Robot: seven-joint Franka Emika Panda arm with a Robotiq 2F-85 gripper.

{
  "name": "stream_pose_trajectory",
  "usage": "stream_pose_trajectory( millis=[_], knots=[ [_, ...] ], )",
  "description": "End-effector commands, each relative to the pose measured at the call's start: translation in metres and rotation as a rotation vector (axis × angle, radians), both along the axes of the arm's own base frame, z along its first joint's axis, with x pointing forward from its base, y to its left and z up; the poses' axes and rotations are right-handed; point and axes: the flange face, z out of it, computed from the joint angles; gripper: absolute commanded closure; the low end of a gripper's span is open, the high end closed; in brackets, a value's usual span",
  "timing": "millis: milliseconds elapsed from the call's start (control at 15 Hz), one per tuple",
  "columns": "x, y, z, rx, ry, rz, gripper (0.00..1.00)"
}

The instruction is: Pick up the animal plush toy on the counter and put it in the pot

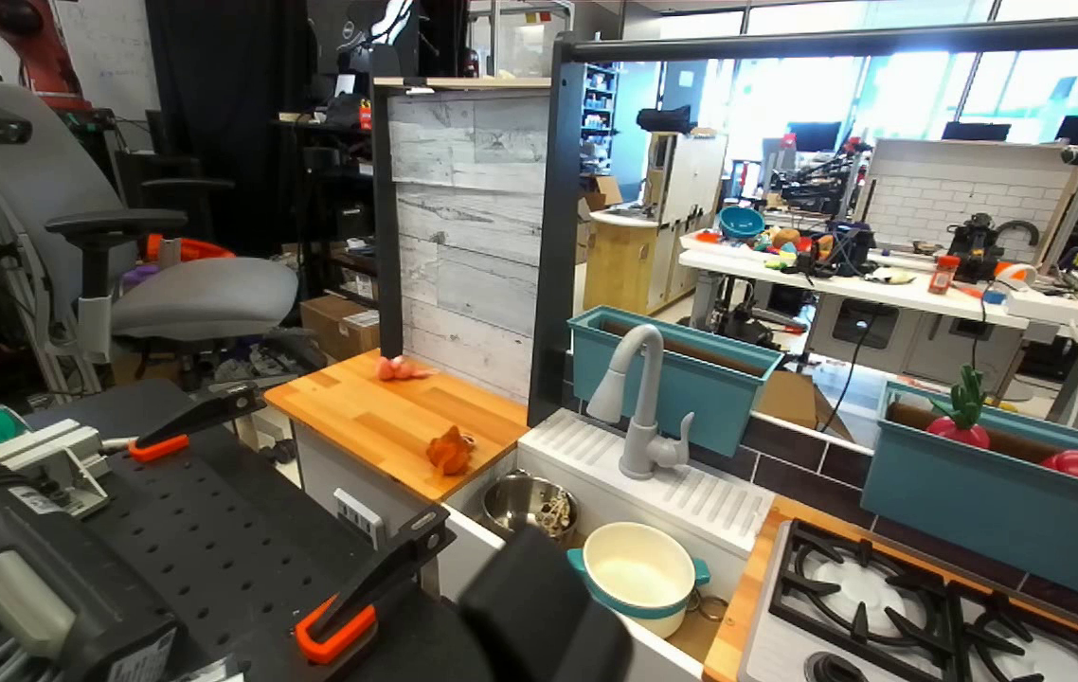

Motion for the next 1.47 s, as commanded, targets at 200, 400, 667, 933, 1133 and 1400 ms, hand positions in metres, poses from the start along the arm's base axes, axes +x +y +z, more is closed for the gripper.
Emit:
stream_pose_trajectory(
  millis=[200, 400, 667, 933, 1133, 1400],
  knots=[
    [0.003, -0.004, -0.007, -0.011, -0.018, -0.005, 0.0],
    [0.009, -0.013, -0.02, -0.03, -0.074, 0.012, 0.0],
    [0.025, -0.028, -0.056, -0.077, -0.162, 0.039, 0.0],
    [0.042, -0.045, -0.107, -0.14, -0.226, 0.063, 0.0],
    [0.055, -0.057, -0.142, -0.166, -0.287, 0.065, 0.0],
    [0.072, -0.069, -0.184, -0.193, -0.397, 0.077, 0.0]
  ],
)
